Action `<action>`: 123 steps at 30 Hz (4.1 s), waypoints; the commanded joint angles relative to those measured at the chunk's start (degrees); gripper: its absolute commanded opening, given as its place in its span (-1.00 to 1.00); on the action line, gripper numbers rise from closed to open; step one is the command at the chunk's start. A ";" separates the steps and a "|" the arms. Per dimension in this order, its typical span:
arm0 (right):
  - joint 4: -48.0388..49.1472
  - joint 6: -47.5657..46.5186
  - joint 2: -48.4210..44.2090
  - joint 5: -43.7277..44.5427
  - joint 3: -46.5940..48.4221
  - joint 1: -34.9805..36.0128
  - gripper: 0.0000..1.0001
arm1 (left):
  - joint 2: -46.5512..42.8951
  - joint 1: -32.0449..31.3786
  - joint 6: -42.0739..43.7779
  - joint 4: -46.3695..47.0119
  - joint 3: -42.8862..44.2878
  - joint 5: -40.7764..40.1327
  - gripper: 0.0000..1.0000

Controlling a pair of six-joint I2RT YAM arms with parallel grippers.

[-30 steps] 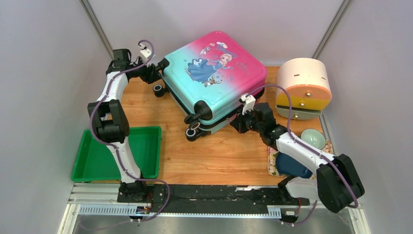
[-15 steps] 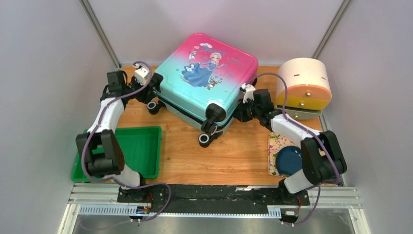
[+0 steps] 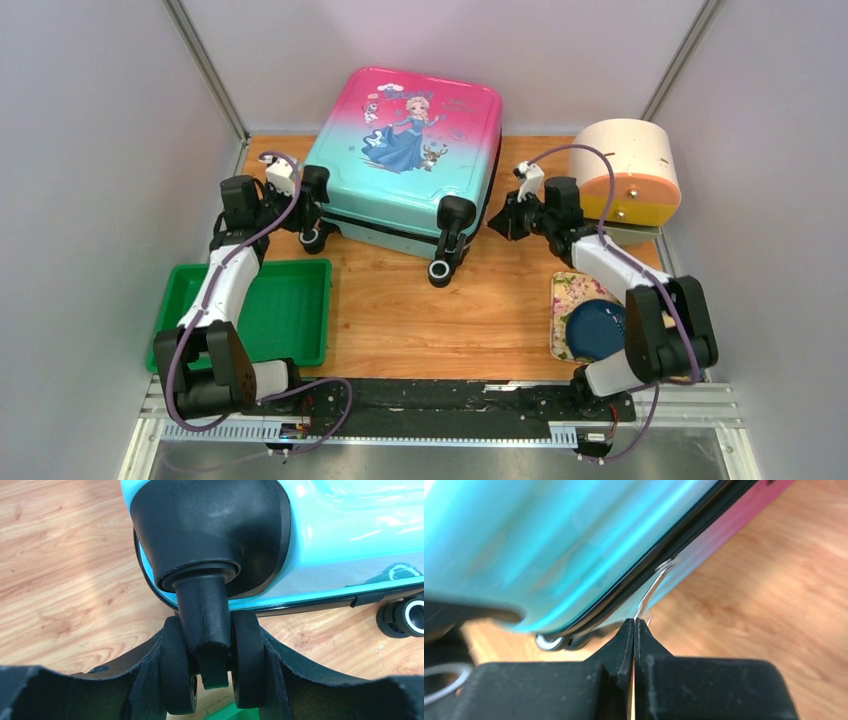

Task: Open, take out, and arrange the luggage

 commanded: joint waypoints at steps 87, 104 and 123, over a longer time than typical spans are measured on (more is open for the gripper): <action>19.07 -17.03 10.51 -7.63 1.95 1.69 0.04 | 25.29 8.53 6.57 -15.10 27.08 9.50 -1.00; 23.91 -18.00 8.59 -10.27 -2.34 1.60 -1.00 | 20.46 8.62 7.45 -15.27 20.23 11.17 -1.00; 36.54 1.25 -4.07 9.22 -22.47 24.00 -1.00 | 7.63 4.84 5.87 -13.17 0.54 13.37 -1.00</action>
